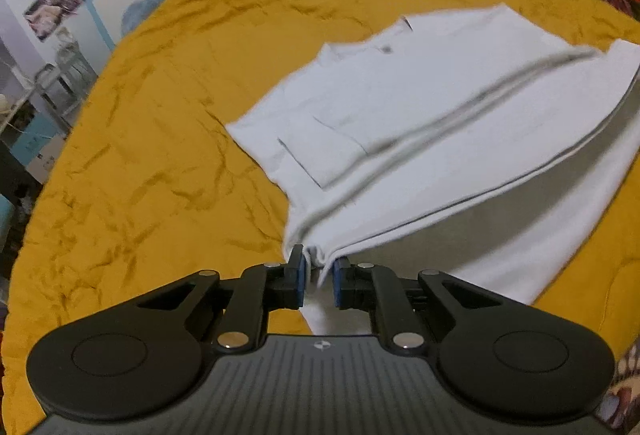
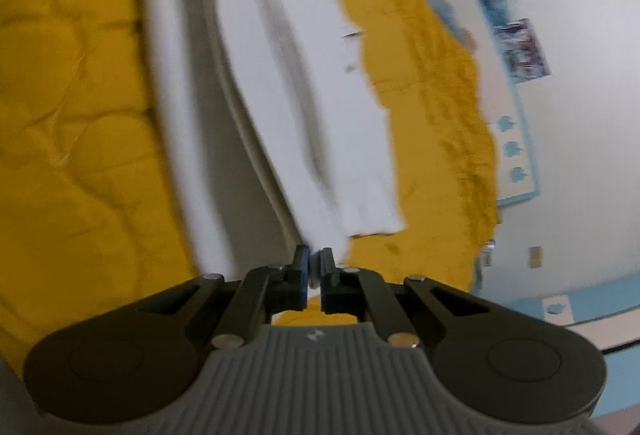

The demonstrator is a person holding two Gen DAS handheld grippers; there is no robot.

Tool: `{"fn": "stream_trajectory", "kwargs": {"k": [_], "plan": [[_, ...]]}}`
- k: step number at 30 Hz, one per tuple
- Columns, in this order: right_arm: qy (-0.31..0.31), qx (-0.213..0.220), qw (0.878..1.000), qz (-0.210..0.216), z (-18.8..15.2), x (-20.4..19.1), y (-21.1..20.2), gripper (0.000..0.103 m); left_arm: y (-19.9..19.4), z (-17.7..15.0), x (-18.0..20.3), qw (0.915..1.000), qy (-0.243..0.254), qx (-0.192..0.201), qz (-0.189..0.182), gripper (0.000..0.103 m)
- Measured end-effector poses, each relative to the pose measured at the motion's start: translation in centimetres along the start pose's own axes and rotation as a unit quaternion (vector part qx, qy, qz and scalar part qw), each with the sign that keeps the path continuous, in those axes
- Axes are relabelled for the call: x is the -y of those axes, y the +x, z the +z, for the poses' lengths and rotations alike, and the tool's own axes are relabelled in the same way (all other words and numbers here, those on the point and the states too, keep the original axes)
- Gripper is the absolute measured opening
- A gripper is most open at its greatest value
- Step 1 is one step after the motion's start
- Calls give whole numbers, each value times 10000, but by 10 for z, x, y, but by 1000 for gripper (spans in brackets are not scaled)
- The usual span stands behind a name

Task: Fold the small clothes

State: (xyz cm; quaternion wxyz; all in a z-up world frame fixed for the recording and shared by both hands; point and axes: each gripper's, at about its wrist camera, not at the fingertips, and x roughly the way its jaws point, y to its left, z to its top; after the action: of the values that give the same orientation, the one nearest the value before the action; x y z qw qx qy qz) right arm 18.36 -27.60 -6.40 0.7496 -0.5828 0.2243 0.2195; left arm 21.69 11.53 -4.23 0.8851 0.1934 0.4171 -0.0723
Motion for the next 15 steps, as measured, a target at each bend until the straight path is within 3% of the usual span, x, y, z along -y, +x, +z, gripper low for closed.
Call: {"fn": "stream_trajectory", "kwargs": {"k": [8,15], "plan": [[803,288,9905,-1077,23,79,-14,0,-29,39,-22,9956,-573,720,190,11],[1328,380,9781,-1557,45,140,13,0,-24,86,-55,9872,-1171,1063,216,11]]}}
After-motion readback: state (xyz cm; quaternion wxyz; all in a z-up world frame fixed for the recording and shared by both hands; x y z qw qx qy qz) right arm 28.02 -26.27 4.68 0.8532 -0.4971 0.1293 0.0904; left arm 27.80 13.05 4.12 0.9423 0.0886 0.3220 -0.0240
